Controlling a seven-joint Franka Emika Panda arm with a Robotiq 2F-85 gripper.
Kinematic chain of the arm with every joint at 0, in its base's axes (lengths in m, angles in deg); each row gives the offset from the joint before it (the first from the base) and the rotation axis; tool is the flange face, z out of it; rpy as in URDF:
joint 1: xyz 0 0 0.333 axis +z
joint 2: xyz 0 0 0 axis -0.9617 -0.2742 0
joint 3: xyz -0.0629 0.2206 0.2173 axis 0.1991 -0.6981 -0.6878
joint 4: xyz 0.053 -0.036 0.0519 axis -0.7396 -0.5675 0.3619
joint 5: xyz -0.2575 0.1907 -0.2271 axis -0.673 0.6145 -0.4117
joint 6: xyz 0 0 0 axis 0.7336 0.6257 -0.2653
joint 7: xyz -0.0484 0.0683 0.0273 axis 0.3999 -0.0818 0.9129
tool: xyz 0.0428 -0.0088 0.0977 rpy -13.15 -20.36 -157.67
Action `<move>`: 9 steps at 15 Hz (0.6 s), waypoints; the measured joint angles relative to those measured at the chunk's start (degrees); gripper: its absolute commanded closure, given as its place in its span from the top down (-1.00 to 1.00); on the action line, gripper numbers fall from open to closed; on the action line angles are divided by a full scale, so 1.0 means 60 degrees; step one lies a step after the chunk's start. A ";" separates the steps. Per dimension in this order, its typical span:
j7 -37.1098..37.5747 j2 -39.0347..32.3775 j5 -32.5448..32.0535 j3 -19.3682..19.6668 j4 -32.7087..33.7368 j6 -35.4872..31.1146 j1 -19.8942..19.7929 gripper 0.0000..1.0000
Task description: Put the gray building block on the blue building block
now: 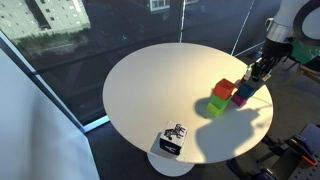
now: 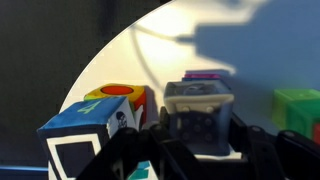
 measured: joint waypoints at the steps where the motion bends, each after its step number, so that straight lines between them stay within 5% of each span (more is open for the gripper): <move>1: 0.0000 -0.0004 0.0001 0.0000 0.0000 -0.0037 0.0000 -0.42; 9: 0.0002 -0.0105 0.0012 0.0000 0.0000 -0.0077 0.0000 -0.42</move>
